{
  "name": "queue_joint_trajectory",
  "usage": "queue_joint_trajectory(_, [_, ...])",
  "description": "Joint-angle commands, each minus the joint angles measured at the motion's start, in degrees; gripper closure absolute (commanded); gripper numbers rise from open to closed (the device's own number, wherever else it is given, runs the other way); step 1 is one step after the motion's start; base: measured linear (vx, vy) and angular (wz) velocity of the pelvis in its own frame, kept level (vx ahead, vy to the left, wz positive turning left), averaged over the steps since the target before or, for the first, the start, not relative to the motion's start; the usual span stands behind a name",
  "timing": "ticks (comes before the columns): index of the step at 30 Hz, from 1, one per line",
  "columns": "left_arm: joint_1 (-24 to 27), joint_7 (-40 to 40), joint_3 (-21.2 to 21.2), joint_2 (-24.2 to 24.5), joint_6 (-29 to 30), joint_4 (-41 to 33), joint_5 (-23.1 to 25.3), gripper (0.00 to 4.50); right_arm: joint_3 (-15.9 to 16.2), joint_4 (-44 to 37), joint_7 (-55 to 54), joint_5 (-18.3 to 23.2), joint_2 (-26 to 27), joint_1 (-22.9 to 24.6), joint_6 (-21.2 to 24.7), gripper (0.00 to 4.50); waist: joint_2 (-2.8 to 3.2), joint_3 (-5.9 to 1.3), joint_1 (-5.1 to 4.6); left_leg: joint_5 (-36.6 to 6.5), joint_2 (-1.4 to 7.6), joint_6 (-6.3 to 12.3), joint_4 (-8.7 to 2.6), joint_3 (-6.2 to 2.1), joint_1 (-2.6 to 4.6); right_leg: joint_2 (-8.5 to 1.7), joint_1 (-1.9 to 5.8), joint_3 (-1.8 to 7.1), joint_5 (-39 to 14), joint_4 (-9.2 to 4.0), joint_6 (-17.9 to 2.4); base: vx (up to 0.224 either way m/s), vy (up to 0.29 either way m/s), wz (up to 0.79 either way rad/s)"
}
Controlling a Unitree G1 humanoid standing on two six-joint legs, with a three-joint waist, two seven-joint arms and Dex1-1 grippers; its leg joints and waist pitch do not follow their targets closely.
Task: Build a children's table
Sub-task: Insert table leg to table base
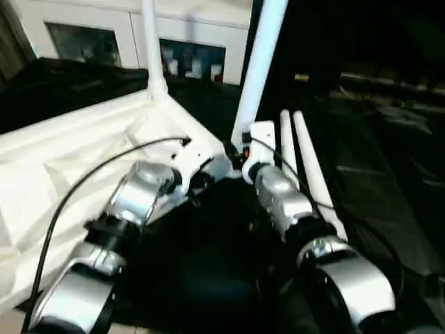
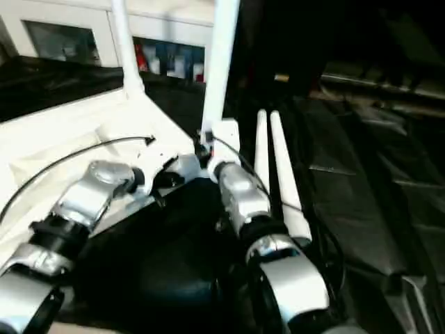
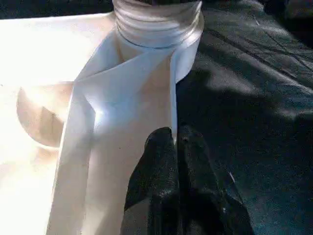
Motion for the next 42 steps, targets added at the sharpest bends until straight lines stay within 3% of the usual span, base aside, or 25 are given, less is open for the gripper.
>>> queue_joint_trajectory(1, [-1.2, -0.8, -0.2, 0.7, -1.6, -1.1, 0.2, 4.50, 0.0, -0.5, 4.8, 0.9, -0.5, 1.9, 2.2, 1.29, 1.26, -3.84, 0.46, -3.7, 4.16, 3.66, -3.56, -1.24, 0.38, -5.92, 3.28, 3.58, 5.1, -3.00, -15.1, 0.000, 0.000, 0.00])
queue_joint_trajectory(2, [-1.2, -1.0, -0.3, 0.8, -2.0, -1.0, 0.2, 4.50, -0.1, -0.9, 5.4, 1.1, -0.7, 2.0, 2.2, 1.29, 1.45, -4.12, 0.64, -1.2, 4.30, 4.95, -3.24, -1.12, 0.51, -5.92, 3.32, 3.40, 9.0, -2.58, -16.5, 0.000, 0.000, 0.00])
queue_joint_trajectory(4, [-1.1, -2.2, -0.3, 1.3, -2.5, -1.4, -0.2, 4.50, 0.4, -3.0, 8.3, 1.0, -1.9, 2.5, 2.4, 1.06, 1.41, -4.18, 0.73, 0.0, 4.25, 5.86, -3.05, -1.06, 0.44, -5.89, 3.40, 3.21, 11.3, -2.38, -17.4, 0.000, 0.000, 0.00])
queue_joint_trajectory(8, [-0.3, -6.6, -2.2, 3.7, -3.9, -2.5, -0.3, 4.50, 3.2, -12.2, 17.0, 1.4, -6.6, 5.9, 6.1, 0.70, 1.38, -4.28, 1.09, 0.9, 4.33, 7.62, -2.79, -1.08, 0.41, -5.84, 3.73, 2.94, 12.6, -2.18, -17.6, 0.000, 0.000, 0.00])
queue_joint_trajectory(11, [0.2, -8.6, -2.8, 4.8, -5.7, -2.4, -0.4, 4.50, 5.4, -18.0, 21.7, 0.8, -9.8, 8.1, 8.5, 0.54, 1.49, -4.34, 1.50, 1.4, 4.46, 7.52, -2.67, -1.13, 0.49, -5.81, 3.75, 2.83, 12.1, -2.06, -17.4, 0.000, 0.000, 0.00])
queue_joint_trajectory(13, [0.8, -11.0, -2.6, 5.4, -8.6, -3.0, -1.5, 4.50, 8.8, -25.9, 29.0, 0.2, -15.4, 11.4, 11.1, 0.34, 1.35, -4.40, 1.89, 1.8, 4.34, 7.33, -2.42, -1.10, 0.43, -5.71, 4.00, 2.77, 12.4, -2.03, -17.0, 0.000, 0.000, 0.00])
queue_joint_trajectory(15, [1.0, -12.3, -2.5, 5.7, -9.7, -3.4, -2.0, 4.50, 9.8, -28.5, 31.7, 0.1, -17.2, 12.5, 11.6, 0.34, 1.38, -4.36, 2.22, 1.9, 4.41, 7.57, -2.38, -1.13, 0.46, -5.76, 3.95, 2.77, 12.7, -2.00, -16.8, 0.000, 0.000, 0.00])
queue_joint_trajectory(20, [3.1, -21.7, -2.5, 8.1, -13.7, -6.2, -6.8, 4.50, 15.2, -43.6, 47.0, 1.3, -27.8, 20.0, 15.4, 0.34, 1.26, -4.24, 3.09, -0.5, 4.41, 7.16, -2.37, -1.16, 0.34, -5.78, 3.94, 2.75, 10.3, -2.16, -16.3, 0.000, 0.000, 0.00])
queue_joint_trajectory(23, [4.5, -25.0, -2.9, 9.1, -14.4, -8.7, -8.0, 4.50, 16.2, -45.9, 47.9, 1.1, -29.2, 21.5, 15.8, 0.34, 1.21, -4.20, 3.16, -1.2, 4.50, 6.55, -2.33, -1.11, 0.33, -5.86, 3.78, 2.74, 8.3, -2.17, -16.7, 0.000, 0.000, 0.00])
queue_joint_trajectory(30, [6.8, -29.3, -4.3, 11.1, -15.4, -12.0, -9.1, 4.50, 16.6, -46.5, 46.3, -0.7, -29.0, 22.0, 15.8, 0.34, 1.52, -3.77, 3.88, -6.7, 4.71, 2.62, -2.59, -1.05, 0.87, -5.91, 3.03, 2.94, -1.9, -2.94, -15.3, 0.000, 0.000, 0.00])
queue_joint_trajectory(33, [7.2, -29.4, -4.5, 11.4, -15.4, -12.7, -9.0, 4.50, 16.7, -46.1, 46.2, -1.1, -28.9, 21.8, 15.7, 0.34, 1.48, -3.74, 4.17, -7.0, 4.58, 2.10, -2.58, -0.92, 0.97, -5.81, 2.94, 2.98, -2.1, -2.93, -14.9, 0.000, 0.000, 0.00])
queue_joint_trajectory(39, [7.8, -30.3, -4.5, 11.9, -15.3, -13.7, -8.7, 4.50, 17.1, -47.2, 46.8, -0.6, -29.1, 22.4, 16.8, 0.34, 1.34, -3.97, 4.33, -5.2, 4.36, 2.36, -2.44, -1.12, 0.40, -5.82, 3.40, 2.88, -0.7, -2.57, -13.9, 0.000, 0.000, 0.00])
queue_joint_trajectory(40, [8.0, -30.2, -4.6, 12.0, -15.3, -13.9, -8.5, 4.50, 17.6, -47.0, 47.0, -1.0, -29.1, 22.7, 16.3, 0.60, 1.37, -4.04, 4.33, -4.6, 4.31, 2.55, -2.37, -1.12, 0.36, -5.78, 3.44, 2.85, 0.2, -2.48, -14.0, 0.000, 0.000, 0.00])
queue_joint_trajectory(42, [8.0, -30.2, -4.6, 12.0, -15.4, -13.9, -8.5, 4.50, 17.7, -46.9, 47.1, -1.0, -29.1, 22.7, 16.2, 0.60, 1.40, -4.12, 4.35, -3.7, 4.32, 2.92, -2.27, -1.12, 0.33, -5.71, 3.43, 2.81, 1.7, -2.27, -14.2, 0.000, 0.000, 0.00])
